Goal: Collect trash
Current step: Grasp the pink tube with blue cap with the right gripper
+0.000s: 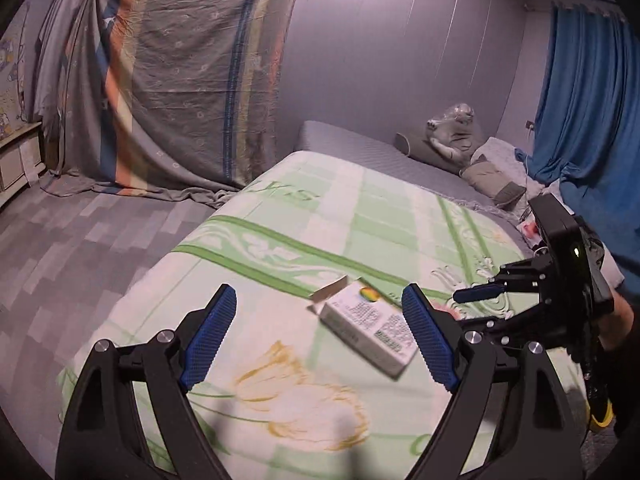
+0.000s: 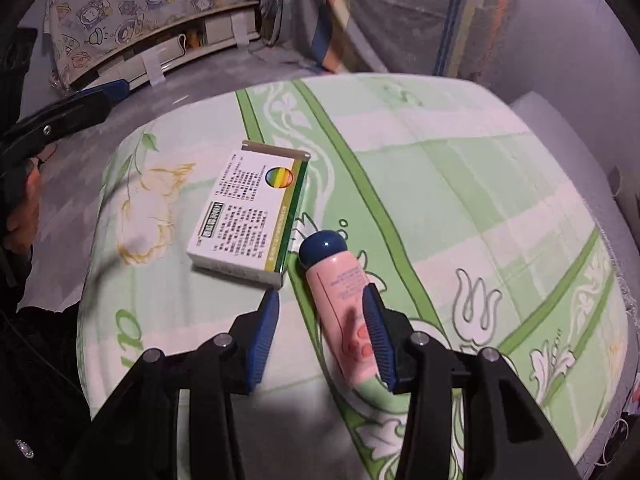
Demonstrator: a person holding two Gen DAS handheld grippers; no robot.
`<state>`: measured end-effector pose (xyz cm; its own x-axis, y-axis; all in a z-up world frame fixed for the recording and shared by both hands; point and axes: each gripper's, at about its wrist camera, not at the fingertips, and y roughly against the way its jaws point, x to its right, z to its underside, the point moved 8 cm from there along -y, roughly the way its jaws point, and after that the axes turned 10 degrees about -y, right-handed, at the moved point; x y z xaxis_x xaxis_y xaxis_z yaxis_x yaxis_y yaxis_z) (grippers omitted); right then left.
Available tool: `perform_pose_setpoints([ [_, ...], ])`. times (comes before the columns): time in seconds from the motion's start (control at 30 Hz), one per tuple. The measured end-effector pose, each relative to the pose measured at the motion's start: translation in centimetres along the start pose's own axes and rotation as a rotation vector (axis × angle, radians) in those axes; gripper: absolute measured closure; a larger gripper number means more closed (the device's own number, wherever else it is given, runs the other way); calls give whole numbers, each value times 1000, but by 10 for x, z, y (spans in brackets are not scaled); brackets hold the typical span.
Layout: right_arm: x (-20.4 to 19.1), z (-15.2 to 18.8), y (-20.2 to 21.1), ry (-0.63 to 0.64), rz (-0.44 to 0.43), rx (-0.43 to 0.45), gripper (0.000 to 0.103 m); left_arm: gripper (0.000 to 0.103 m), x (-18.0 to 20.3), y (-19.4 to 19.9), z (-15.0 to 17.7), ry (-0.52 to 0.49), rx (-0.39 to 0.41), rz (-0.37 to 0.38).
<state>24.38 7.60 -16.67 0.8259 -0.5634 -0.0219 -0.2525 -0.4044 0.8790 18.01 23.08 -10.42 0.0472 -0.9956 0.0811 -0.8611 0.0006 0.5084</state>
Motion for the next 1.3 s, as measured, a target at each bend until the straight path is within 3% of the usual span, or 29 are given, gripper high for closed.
perform_pose_setpoints([
  [0.17,15,-2,-21,-13,8,-56,62,22,2,-13,13,5,-55,41],
  [0.37,18,-5,-31,-7,8,-64,62,21,18,-29,28,-33,-161,66],
  [0.53,18,-7,-35,2,6,-45,62,21,39,-41,34,-95,-240,30],
  [0.8,23,-7,-41,-25,-50,-31,63,20,51,-54,32,-63,-356,-13],
  [0.97,39,-8,-18,-100,-84,52,68,20,54,-67,30,-73,-433,-58],
  [1.07,59,-5,18,-180,-120,144,68,20,57,-76,25,-67,-472,-70],
  [1.3,75,11,79,-277,-204,283,68,20,73,-104,27,34,-558,-74],
])
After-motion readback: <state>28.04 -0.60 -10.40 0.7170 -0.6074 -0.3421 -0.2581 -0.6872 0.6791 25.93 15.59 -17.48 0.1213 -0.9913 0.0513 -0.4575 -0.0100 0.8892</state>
